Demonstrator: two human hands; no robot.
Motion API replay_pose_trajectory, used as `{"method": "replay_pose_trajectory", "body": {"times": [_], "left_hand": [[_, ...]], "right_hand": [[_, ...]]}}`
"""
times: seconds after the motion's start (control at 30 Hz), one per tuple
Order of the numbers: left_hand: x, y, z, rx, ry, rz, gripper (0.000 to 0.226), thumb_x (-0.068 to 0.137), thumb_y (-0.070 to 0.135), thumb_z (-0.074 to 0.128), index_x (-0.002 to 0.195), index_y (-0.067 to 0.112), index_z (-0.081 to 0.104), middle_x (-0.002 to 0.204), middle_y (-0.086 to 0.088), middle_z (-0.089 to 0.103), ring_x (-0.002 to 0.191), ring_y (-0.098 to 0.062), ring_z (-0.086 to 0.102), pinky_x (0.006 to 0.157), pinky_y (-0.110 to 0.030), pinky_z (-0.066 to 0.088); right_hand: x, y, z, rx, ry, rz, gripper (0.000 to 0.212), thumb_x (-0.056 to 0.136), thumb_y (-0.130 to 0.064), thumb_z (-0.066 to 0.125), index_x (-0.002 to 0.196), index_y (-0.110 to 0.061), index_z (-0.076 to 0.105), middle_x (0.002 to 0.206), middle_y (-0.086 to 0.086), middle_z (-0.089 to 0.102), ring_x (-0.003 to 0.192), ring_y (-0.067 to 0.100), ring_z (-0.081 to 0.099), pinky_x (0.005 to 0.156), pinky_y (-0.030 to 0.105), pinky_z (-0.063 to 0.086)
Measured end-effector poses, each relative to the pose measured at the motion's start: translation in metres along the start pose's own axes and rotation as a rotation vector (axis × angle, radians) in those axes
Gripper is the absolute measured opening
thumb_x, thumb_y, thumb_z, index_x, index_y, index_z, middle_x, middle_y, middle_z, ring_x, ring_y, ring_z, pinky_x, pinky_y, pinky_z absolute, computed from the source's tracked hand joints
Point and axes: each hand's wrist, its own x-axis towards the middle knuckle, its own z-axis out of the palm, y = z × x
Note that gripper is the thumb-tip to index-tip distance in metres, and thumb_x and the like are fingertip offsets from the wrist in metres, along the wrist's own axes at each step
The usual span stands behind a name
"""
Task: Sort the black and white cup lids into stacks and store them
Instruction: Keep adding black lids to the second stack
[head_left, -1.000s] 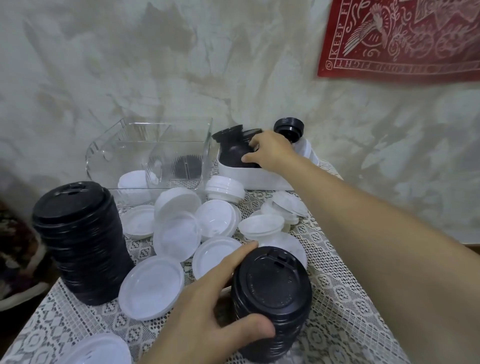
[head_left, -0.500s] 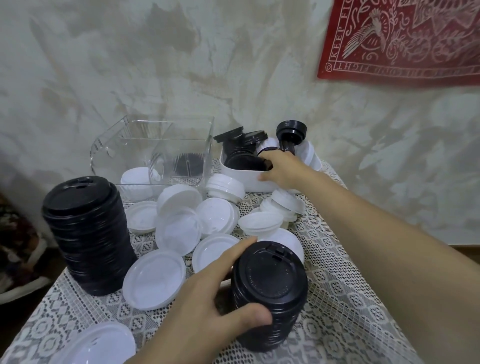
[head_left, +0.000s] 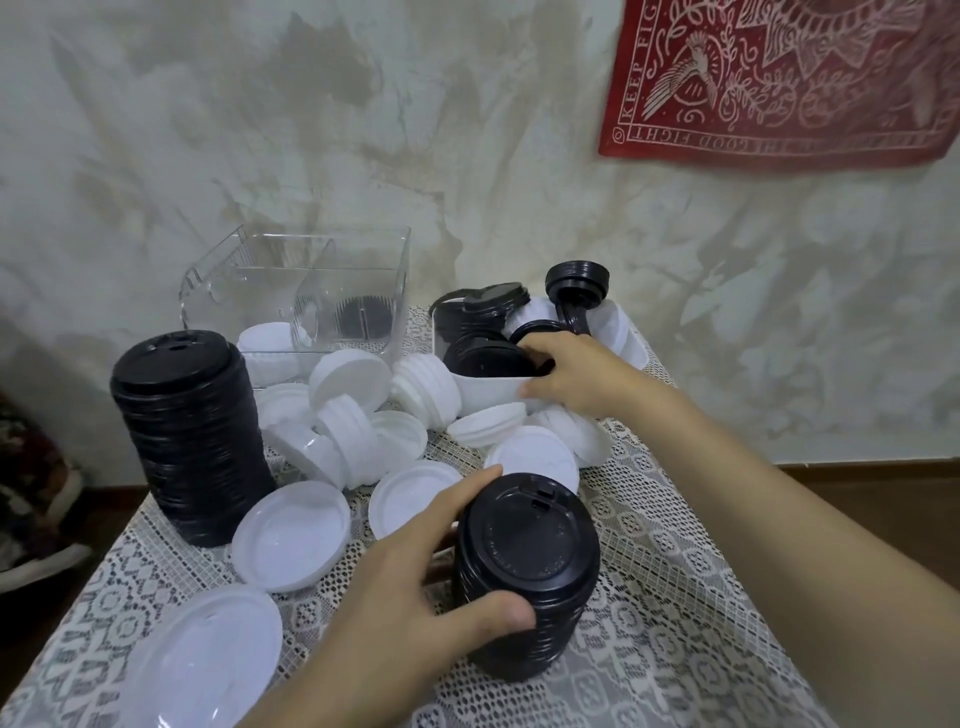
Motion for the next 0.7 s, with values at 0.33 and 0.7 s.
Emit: {"method": "replay_pose_trajectory", "body": {"times": [0.33,0.7], "left_hand": [[-0.003,0.004,0.000,-0.003,0.011,-0.014,0.088,0.059,0.067,0.080,0.140,0.063,0.047,0.137,0.027,0.062,0.125,0.000,0.061,0.102,-0.034,0.051],[-0.001,0.008,-0.008,0.080,-0.017,-0.070,0.094,0.052,0.074,0.079,0.138,0.070,0.041,0.138,0.032,0.059,0.127,0.007,0.057,0.103,-0.028,0.050]], "right_hand": [[-0.026,-0.001,-0.005,0.105,-0.037,-0.035,0.020,0.085,-0.050,0.074,0.085,-0.032,0.066,0.077,-0.010,0.063,0.075,0.013,0.056,0.078,0.036,0.048],[0.051,-0.044,-0.050,-0.057,0.308,-0.065,0.027,0.097,-0.047,0.063,0.093,-0.023,0.075,0.077,-0.011,0.067,0.082,0.016,0.062,0.071,0.031,0.038]]}}
